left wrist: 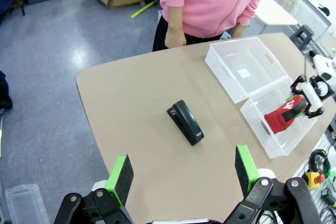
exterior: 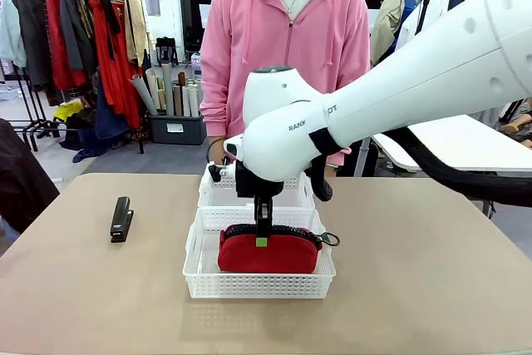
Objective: Distribute items into two baskets.
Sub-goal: Place the picked Pencil pouch into the Organizing basket as instructed by the person, then pick up the Stapler that the person points to.
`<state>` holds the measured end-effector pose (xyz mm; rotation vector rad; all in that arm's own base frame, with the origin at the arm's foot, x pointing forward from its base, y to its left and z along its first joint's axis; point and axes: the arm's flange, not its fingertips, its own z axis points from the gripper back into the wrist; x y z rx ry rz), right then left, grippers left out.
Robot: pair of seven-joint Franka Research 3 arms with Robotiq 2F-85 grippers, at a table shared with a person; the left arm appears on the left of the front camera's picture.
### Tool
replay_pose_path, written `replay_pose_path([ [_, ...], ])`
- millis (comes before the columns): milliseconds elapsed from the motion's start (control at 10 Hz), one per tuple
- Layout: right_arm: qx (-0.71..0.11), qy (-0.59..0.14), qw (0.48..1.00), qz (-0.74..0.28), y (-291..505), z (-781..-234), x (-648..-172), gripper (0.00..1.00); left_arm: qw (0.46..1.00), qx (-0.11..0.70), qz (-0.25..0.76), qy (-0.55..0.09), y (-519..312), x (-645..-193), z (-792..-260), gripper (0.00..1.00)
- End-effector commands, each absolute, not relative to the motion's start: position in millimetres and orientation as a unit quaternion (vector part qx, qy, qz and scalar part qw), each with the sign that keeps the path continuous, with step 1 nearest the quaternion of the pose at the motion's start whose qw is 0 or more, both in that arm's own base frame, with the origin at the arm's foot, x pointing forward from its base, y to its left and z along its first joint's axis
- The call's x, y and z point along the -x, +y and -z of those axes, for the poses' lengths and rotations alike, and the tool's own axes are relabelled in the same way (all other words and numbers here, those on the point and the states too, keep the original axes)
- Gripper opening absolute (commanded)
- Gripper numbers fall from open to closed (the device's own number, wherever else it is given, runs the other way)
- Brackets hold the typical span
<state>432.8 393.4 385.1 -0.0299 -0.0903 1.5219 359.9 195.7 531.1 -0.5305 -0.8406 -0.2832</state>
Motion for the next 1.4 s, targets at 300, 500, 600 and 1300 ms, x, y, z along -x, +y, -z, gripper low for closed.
replay_pose_path([
  [300, 0.017, -0.089, 0.729, -0.679, 371.8, -422.2, -402.6, 1.0, 0.862, 0.259, 0.141, -0.413, 196.8, -361.2, -530.4, 1.0],
  [500, 0.026, -0.076, 0.727, -0.682, 380.3, -427.0, -410.3, 1.0, 0.862, 0.259, 0.141, -0.413, 196.8, -361.2, -530.4, 1.0],
  [600, 0.026, -0.076, 0.727, -0.682, 380.3, -427.0, -410.3, 1.0, 0.862, 0.259, 0.141, -0.413, 196.8, -361.2, -530.4, 1.0],
  [1300, 0.026, -0.076, 0.727, -0.682, 380.3, -427.0, -410.3, 1.0, 0.862, 0.259, 0.141, -0.413, 196.8, -361.2, -530.4, 1.0],
])
